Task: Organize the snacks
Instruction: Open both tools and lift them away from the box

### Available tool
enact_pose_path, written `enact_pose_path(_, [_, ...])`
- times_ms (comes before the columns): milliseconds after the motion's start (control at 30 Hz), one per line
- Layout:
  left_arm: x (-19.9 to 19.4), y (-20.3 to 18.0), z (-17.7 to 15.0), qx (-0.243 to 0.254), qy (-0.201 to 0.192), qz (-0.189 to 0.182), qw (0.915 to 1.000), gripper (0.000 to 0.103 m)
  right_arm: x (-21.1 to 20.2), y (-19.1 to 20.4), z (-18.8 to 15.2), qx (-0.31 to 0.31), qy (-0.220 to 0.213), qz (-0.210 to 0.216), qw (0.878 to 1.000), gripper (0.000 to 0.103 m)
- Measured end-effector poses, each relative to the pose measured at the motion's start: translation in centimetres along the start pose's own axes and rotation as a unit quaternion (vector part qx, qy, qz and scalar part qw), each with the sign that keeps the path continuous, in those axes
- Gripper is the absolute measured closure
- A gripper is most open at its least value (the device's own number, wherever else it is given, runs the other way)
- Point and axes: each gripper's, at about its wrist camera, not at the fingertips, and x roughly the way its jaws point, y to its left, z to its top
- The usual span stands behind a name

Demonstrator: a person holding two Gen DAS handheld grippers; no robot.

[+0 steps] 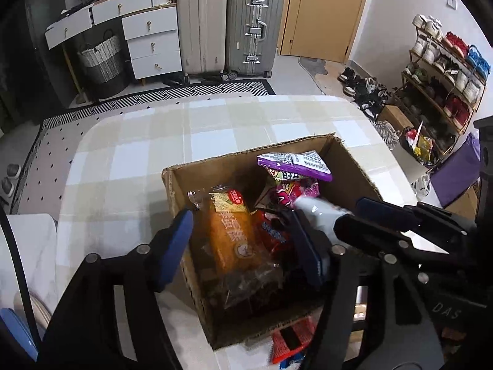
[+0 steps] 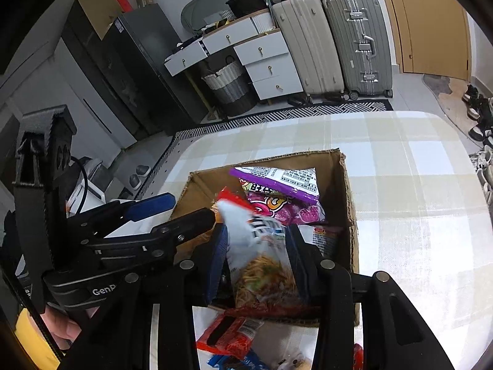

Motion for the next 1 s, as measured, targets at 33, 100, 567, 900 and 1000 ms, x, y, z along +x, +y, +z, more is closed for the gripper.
enact_pose_path(33, [-0.3,0.0,-0.1,-0.001,0.0,0.002,1.0,0.039,-0.3,0.1,0.0,0.0,-0.002,0.001,1.0,0.062])
enact_pose_path(100, [-1.0,-0.1,-0.5,-0.001,-0.001,0.005,1.0,0.038,-1.1,0.3,-0.1,0.001,-0.007,0.002,1.0,0.062])
enact_pose_path(567, [-8.6,-1.3,-4.8,-0.02,-0.045,0.023,0.9985,0.027,-6.7,1.2,-1.5,0.006,-0.034,0.002,0.999,0.062])
enact_pose_path(900, [-17.0,-3.5,-8.7,-0.024,-0.081,0.026,0.9961,0.024,-13.4,3.0,-4.4,-0.003,-0.068,-0.013,0.998,0.045])
enact_pose_path(1000, [-19.7,-4.5,-9.8,-0.021,-0.093,0.024,0.9952,0.023,-15.7,3.9,-5.7,-0.012,-0.081,-0.018,0.996,0.037])
